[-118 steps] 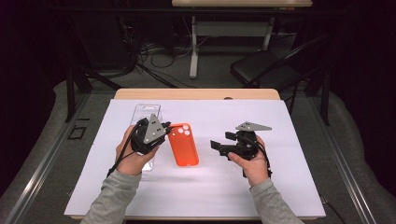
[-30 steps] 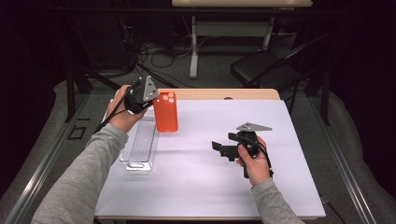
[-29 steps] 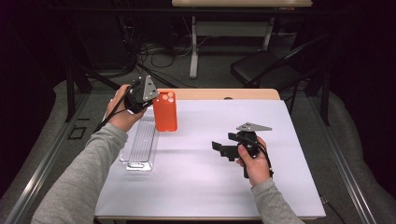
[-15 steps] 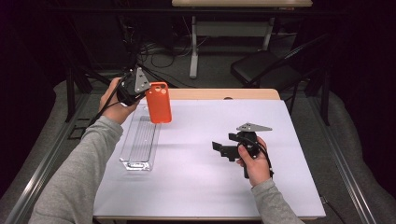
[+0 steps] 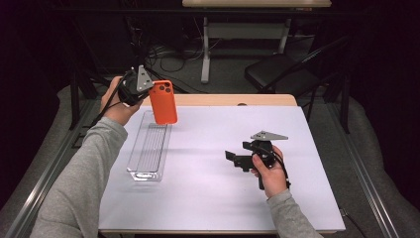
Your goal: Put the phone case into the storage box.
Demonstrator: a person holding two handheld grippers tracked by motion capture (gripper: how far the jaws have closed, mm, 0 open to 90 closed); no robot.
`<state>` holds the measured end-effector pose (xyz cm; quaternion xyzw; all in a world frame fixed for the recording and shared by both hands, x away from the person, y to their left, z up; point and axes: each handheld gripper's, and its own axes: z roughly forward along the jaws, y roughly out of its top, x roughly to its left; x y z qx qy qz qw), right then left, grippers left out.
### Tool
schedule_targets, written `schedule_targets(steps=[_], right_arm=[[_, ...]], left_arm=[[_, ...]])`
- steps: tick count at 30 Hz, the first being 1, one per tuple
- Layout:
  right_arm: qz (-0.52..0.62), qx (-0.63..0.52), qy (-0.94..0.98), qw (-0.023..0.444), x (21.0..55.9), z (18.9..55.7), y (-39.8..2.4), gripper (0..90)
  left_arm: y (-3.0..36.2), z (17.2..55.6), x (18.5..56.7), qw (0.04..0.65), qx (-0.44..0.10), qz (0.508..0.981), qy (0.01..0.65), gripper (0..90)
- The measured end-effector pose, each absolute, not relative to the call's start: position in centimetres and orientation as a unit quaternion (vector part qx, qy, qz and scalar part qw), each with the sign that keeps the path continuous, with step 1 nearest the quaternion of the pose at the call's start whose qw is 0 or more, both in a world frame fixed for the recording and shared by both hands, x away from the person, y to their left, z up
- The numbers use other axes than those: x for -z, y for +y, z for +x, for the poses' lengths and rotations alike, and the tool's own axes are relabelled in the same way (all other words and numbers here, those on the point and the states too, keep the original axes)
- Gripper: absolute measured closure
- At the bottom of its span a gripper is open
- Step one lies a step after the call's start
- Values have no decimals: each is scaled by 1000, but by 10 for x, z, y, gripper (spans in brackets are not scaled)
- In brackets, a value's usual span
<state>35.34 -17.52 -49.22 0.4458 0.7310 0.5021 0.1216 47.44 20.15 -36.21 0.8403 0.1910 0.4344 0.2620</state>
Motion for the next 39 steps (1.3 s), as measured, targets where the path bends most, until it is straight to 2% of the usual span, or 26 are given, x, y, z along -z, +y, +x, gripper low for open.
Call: schedule_targets(steps=[20, 39], right_arm=[[450, -501, 727, 134, 495, 354, -177, 165], [458, -501, 721, 139, 498, 353, -184, 165]], left_arm=[[220, 493, 371, 255, -451, 831, 201, 818], [222, 505, 385, 248, -452, 835, 191, 818]])
